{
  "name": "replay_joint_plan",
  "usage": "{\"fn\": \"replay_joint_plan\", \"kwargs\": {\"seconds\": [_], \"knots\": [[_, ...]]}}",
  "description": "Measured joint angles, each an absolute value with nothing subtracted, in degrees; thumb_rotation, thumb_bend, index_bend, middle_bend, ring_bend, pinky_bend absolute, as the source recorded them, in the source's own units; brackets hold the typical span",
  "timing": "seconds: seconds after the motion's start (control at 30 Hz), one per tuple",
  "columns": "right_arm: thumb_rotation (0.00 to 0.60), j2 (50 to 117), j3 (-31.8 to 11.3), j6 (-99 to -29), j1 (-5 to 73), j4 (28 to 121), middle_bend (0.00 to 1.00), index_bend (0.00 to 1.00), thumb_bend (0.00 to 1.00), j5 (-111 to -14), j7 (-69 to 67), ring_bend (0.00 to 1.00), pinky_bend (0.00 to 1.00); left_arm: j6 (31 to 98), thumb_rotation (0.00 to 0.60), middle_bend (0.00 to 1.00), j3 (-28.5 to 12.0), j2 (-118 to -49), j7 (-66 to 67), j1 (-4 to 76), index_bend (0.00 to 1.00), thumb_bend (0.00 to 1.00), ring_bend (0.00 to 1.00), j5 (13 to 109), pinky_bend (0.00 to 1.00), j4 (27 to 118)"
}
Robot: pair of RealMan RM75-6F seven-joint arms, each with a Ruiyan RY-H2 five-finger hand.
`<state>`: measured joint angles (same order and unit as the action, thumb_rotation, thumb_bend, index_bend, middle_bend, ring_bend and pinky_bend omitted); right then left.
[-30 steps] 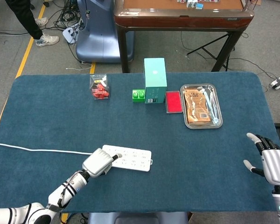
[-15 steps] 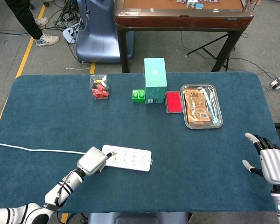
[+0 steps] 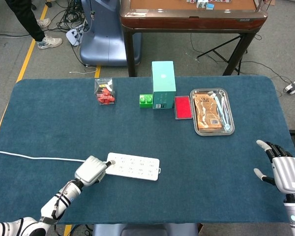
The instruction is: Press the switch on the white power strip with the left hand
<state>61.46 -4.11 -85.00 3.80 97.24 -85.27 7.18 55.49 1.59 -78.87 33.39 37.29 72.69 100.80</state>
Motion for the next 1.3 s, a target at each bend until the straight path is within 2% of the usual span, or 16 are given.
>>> {"fn": "replay_joint_plan", "kwargs": {"seconds": [1.3], "knots": [[0.600, 62.32, -3.85, -83.62, 4.48, 97.05, 0.26, 0.20, 0.15, -84.45, 8.25, 0.25, 0.44, 54.54, 0.600, 1.00, 2.46, -80.43, 35.61, 38.14, 0.30, 0.65, 1.00, 70.22, 1.00, 99.14]]}}
